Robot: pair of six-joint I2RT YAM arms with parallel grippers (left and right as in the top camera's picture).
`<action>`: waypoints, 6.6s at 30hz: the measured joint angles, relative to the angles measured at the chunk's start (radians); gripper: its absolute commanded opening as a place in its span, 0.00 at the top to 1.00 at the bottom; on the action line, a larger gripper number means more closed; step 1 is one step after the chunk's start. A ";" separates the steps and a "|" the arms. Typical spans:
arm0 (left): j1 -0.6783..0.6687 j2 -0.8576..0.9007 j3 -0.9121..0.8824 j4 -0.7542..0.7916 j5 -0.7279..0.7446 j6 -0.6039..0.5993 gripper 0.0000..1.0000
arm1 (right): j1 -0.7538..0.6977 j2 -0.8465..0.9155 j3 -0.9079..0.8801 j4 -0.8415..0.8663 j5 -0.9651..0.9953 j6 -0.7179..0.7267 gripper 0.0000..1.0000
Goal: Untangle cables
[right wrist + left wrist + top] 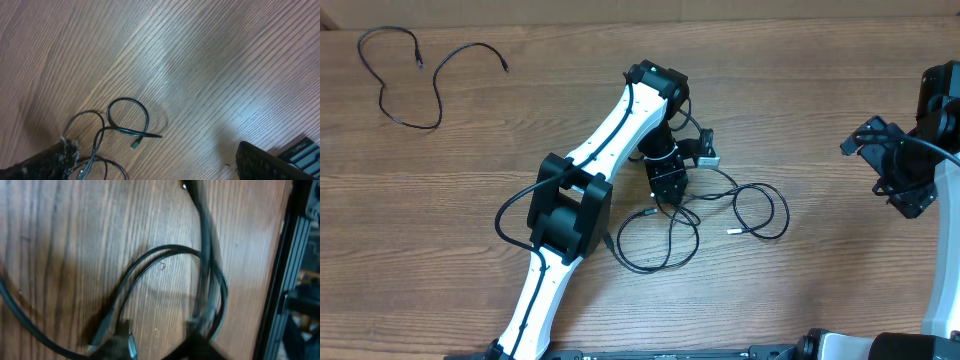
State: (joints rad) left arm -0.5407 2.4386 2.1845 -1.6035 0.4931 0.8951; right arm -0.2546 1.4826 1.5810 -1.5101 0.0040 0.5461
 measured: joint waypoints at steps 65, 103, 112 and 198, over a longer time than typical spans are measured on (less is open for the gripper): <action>-0.013 -0.613 0.537 0.401 -0.368 -0.974 0.96 | 0.000 0.000 0.000 0.001 0.000 0.000 0.00; -0.055 -0.823 0.533 0.595 -0.523 -1.317 0.96 | 0.000 0.000 0.000 0.001 0.000 0.000 0.00; -0.055 -0.870 0.534 0.917 -0.740 -1.526 0.96 | 0.000 0.000 0.000 0.001 0.000 0.000 0.00; -0.067 -0.704 0.492 0.518 -0.957 -1.230 0.96 | 0.000 0.001 0.000 0.002 0.000 0.000 0.00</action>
State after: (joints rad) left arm -0.6075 1.7344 2.6766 -1.0851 -0.4641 -0.3351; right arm -0.2546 1.4834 1.5810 -1.5085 0.0036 0.5465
